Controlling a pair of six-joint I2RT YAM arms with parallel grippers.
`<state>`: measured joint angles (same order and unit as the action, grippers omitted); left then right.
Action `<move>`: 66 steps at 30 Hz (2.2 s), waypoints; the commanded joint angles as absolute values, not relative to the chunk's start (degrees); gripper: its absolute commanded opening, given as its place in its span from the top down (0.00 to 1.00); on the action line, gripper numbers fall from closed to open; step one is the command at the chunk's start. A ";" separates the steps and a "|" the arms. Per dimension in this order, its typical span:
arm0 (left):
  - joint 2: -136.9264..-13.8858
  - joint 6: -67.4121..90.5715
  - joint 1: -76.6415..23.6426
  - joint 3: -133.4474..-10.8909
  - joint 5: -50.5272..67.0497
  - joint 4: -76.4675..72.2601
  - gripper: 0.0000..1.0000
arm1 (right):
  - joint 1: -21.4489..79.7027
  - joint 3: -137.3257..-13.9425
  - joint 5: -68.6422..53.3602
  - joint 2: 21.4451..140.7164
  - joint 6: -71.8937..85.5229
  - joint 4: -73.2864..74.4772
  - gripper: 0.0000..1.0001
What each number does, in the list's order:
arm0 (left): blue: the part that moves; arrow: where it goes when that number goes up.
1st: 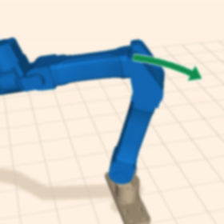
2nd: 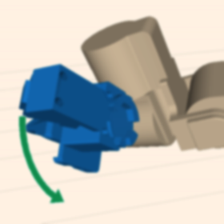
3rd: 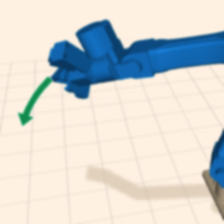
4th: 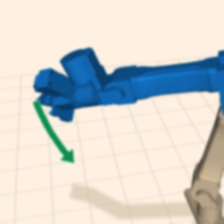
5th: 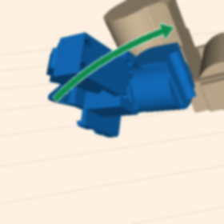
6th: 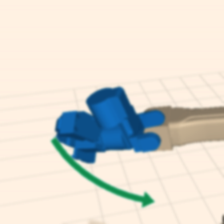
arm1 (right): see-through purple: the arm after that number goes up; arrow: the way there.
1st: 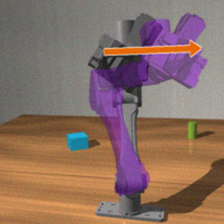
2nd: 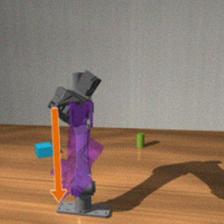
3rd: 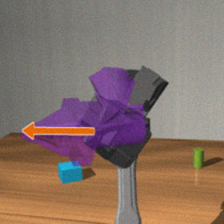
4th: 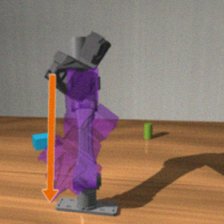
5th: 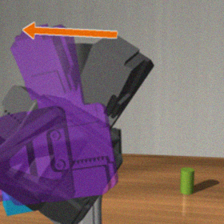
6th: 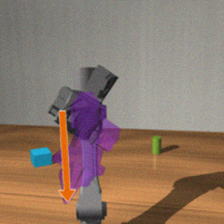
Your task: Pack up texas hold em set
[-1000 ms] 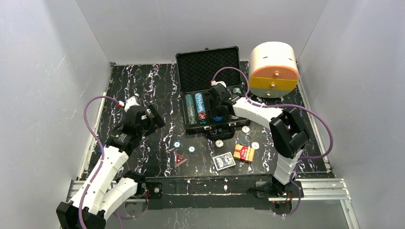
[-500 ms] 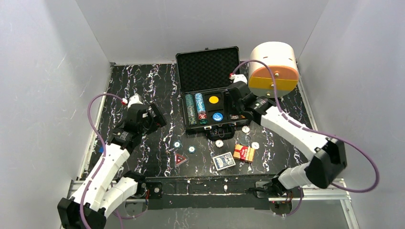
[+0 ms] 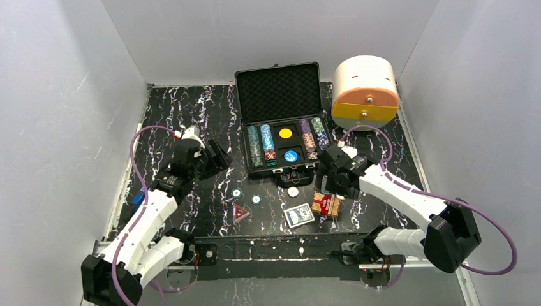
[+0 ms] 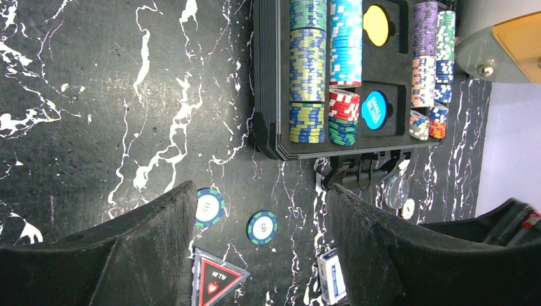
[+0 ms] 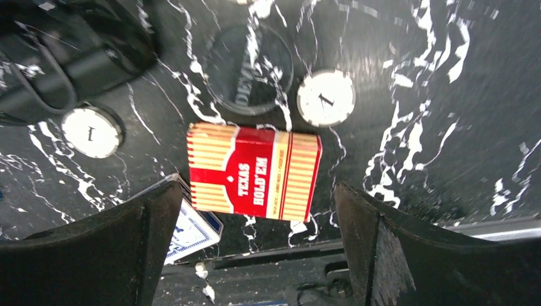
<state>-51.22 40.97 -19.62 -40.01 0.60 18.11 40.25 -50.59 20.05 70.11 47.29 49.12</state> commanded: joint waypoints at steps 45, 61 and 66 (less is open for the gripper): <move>-47.65 41.40 -19.77 -37.43 -1.19 20.23 0.24 | 43.68 -41.34 19.48 77.47 59.36 38.78 0.01; -49.47 39.69 -19.70 -38.83 2.92 19.31 0.23 | 43.67 -49.67 24.31 74.66 46.22 42.72 0.01; -48.99 39.70 -19.72 -38.81 1.97 19.41 0.23 | 43.46 -53.23 16.46 69.73 26.99 40.72 0.01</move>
<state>-49.41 40.64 -19.62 -37.87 1.72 18.44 43.53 -49.08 21.28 74.30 42.76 41.91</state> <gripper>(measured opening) 0.771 0.985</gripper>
